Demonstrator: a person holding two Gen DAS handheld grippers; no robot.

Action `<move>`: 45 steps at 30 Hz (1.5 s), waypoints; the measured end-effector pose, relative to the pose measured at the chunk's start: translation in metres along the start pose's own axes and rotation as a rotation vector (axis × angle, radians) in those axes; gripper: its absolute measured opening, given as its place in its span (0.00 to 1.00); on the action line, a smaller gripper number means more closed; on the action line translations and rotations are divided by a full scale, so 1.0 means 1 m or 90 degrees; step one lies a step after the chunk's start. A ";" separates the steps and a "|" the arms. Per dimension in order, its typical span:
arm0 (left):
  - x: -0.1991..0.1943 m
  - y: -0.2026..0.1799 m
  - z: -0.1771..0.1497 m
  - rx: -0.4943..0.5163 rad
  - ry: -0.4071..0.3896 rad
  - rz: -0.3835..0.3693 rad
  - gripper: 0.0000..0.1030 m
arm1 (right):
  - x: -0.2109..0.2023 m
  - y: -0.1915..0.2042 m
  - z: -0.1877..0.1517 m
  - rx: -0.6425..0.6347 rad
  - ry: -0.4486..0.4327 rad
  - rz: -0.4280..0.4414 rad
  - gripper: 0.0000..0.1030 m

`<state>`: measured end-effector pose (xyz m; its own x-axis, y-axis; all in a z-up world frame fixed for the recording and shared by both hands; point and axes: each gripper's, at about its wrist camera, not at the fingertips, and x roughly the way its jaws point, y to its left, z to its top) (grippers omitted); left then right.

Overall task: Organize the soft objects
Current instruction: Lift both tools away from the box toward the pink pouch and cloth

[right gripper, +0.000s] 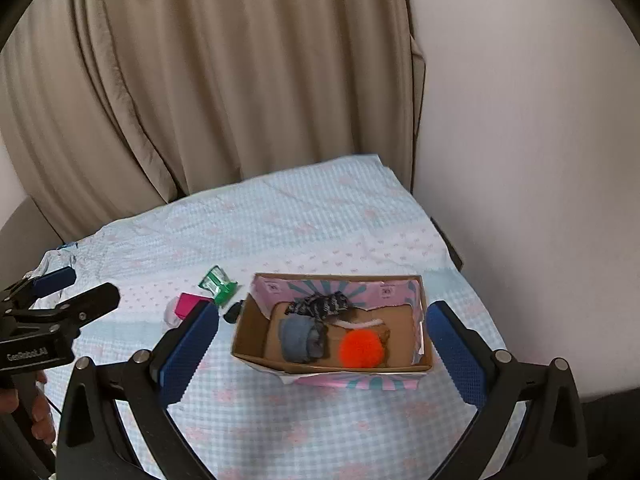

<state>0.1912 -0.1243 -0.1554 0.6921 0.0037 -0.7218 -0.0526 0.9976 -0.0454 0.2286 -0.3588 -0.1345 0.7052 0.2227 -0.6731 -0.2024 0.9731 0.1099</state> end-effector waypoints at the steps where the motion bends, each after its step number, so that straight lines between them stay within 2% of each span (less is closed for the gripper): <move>1: -0.007 0.007 -0.003 -0.004 -0.004 -0.002 1.00 | -0.005 0.005 -0.002 -0.003 -0.006 -0.005 1.00; 11: -0.060 0.092 -0.030 -0.008 -0.020 -0.019 1.00 | -0.046 0.080 -0.015 -0.006 -0.064 -0.025 1.00; 18: -0.070 0.170 -0.031 -0.019 -0.028 -0.024 1.00 | -0.045 0.140 -0.013 0.015 -0.074 -0.001 1.00; 22: -0.061 0.212 -0.029 -0.017 -0.016 -0.028 1.00 | -0.032 0.174 -0.010 0.022 -0.072 0.003 1.00; 28: -0.020 0.267 -0.024 0.012 0.008 -0.050 1.00 | 0.006 0.227 -0.004 0.015 -0.061 -0.003 1.00; 34: 0.040 0.300 -0.027 0.029 0.039 -0.073 1.00 | 0.064 0.261 -0.005 0.005 -0.040 0.013 1.00; 45: 0.168 0.312 -0.059 0.035 0.115 -0.117 0.99 | 0.196 0.291 -0.017 -0.071 0.050 0.056 1.00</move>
<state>0.2481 0.1833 -0.3315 0.5465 -0.1854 -0.8167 0.1052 0.9827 -0.1527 0.2966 -0.0335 -0.2466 0.6267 0.2977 -0.7202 -0.3384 0.9364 0.0926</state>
